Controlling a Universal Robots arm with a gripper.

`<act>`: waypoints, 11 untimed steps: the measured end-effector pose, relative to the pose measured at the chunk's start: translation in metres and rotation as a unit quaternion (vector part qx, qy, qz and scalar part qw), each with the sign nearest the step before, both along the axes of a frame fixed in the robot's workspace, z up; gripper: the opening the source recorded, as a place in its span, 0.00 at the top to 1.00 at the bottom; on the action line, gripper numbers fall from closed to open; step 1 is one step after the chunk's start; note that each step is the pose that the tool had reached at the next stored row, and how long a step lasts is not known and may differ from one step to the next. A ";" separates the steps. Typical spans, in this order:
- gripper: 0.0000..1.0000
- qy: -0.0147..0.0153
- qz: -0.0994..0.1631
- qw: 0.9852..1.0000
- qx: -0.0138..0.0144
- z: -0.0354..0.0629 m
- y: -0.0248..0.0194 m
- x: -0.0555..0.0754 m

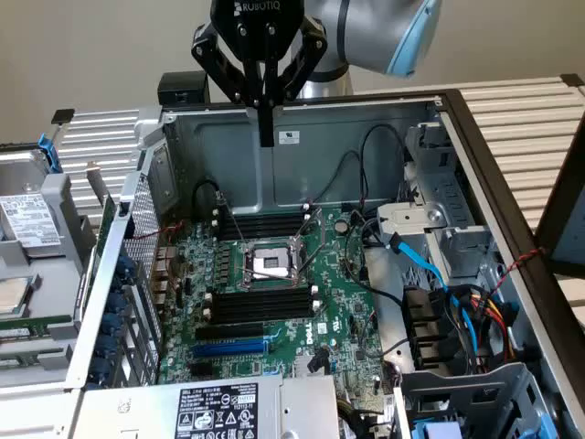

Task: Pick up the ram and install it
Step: 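Reach for the ram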

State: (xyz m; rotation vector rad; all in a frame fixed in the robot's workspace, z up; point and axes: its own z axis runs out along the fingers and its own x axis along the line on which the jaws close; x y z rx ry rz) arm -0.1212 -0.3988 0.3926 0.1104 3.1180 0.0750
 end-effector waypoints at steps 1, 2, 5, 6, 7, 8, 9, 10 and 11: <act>0.89 0.000 0.000 1.000 0.000 0.0000 0.0000 0.000; 0.89 0.000 0.000 1.000 0.000 0.0000 0.0000 0.000; 0.89 0.000 0.000 1.000 0.000 0.0000 0.0000 0.000; 0.89 0.000 0.000 1.000 0.000 0.0000 0.0000 0.000; 0.89 0.000 0.000 1.000 0.000 0.0000 0.0000 0.000; 0.89 0.000 0.000 1.000 0.000 0.0000 0.0000 0.000; 0.89 0.000 0.000 1.000 0.000 0.0000 0.0000 0.000; 0.89 0.000 0.000 1.000 0.000 0.0000 0.0000 0.000; 0.89 0.000 0.000 1.000 0.000 0.0000 0.0000 0.000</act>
